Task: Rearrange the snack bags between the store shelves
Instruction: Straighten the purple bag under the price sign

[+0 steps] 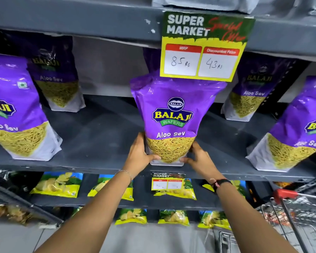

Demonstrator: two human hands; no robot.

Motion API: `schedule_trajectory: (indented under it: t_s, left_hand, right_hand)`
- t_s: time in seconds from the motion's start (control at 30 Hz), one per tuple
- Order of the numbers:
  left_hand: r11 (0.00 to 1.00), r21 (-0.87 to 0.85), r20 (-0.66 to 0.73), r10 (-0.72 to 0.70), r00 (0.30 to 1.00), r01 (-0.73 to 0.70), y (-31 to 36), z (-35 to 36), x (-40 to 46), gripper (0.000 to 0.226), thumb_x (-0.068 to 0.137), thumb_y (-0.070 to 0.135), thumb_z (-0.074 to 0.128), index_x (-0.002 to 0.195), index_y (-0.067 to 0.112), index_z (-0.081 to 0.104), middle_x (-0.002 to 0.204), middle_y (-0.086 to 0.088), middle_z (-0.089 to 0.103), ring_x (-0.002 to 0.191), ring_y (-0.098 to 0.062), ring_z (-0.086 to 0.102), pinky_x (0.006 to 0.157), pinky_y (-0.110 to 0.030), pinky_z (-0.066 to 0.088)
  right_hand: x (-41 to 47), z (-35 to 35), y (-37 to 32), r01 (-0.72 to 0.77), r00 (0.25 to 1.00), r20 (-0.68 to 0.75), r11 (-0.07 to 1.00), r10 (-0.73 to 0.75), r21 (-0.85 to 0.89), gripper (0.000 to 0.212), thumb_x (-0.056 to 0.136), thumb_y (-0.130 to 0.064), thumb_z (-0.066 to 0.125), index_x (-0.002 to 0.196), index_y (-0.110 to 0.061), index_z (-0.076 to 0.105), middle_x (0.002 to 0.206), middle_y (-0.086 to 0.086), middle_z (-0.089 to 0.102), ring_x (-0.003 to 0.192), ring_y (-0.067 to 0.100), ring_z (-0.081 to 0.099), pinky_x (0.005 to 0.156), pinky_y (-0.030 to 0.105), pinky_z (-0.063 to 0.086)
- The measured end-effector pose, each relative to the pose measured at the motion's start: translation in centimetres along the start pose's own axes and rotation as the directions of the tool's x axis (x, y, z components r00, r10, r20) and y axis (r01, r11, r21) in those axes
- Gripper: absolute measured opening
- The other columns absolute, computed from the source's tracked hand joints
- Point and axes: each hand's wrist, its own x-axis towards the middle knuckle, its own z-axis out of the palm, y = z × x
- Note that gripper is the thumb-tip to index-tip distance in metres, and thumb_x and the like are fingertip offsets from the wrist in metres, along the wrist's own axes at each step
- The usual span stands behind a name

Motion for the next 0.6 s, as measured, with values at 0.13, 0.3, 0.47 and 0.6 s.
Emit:
schedule_trajectory:
  t_s: [0.13, 0.3, 0.47, 0.6]
  left_hand:
    - [1.0, -0.002, -0.018, 0.031, 0.999, -0.031, 0.3, 0.1, -0.4, 0.067, 0.055, 0.003, 0.079, 0.109, 0.004, 0.039, 0.1, -0.002, 0.05, 0.094, -0.017, 0.046, 0.063, -0.015, 0.03]
    - [1.0, 0.007, -0.018, 0.027, 0.999, -0.027, 0.0, 0.2, -0.6, 0.069, 0.057, 0.007, 0.079, 0.113, 0.007, 0.038, 0.109, -0.007, 0.054, 0.099, -0.016, 0.046, 0.077, -0.021, 0.035]
    - [1.0, 0.027, 0.074, 0.002, 0.997, -0.004, -0.1, -0.4, -0.9, 0.085, 0.06, 0.011, 0.078, 0.128, 0.015, 0.026, 0.13, -0.012, 0.048, 0.118, -0.027, 0.047, 0.095, -0.041, 0.044]
    - [0.992, 0.057, -0.139, 0.117, 0.983, -0.11, 1.9, -2.5, -2.0, 0.083, 0.07, 0.024, 0.072, 0.136, 0.017, 0.022, 0.143, -0.008, 0.037, 0.129, -0.025, 0.037, 0.107, -0.052, 0.033]
  right_hand:
    - [0.0, -0.1, 0.4, 0.015, 1.0, 0.017, 1.0, -0.016, 0.024, 0.053, 0.077, -0.009, 0.065, 0.123, -0.013, 0.039, 0.122, 0.012, 0.061, 0.113, 0.028, 0.055, 0.089, 0.034, 0.041]
    - [0.2, 0.0, 0.6, 0.026, 0.999, 0.038, 0.999, -0.027, 0.027, 0.059, 0.079, -0.009, 0.063, 0.129, -0.016, 0.033, 0.128, 0.01, 0.057, 0.12, 0.028, 0.051, 0.087, 0.028, 0.036]
    - [-0.4, -0.6, 0.0, 0.058, 0.997, 0.05, 0.998, -0.058, 0.005, 0.083, 0.076, -0.009, 0.066, 0.14, -0.018, 0.013, 0.138, 0.009, 0.048, 0.126, 0.026, 0.045, 0.091, 0.026, 0.035]
    - [-2.0, -3.3, -2.4, 0.205, 0.951, -0.238, 0.978, -0.195, 0.018, 0.074, 0.074, -0.006, 0.068, 0.135, -0.01, 0.027, 0.135, 0.013, 0.048, 0.121, 0.025, 0.049, 0.1, 0.03, 0.037]
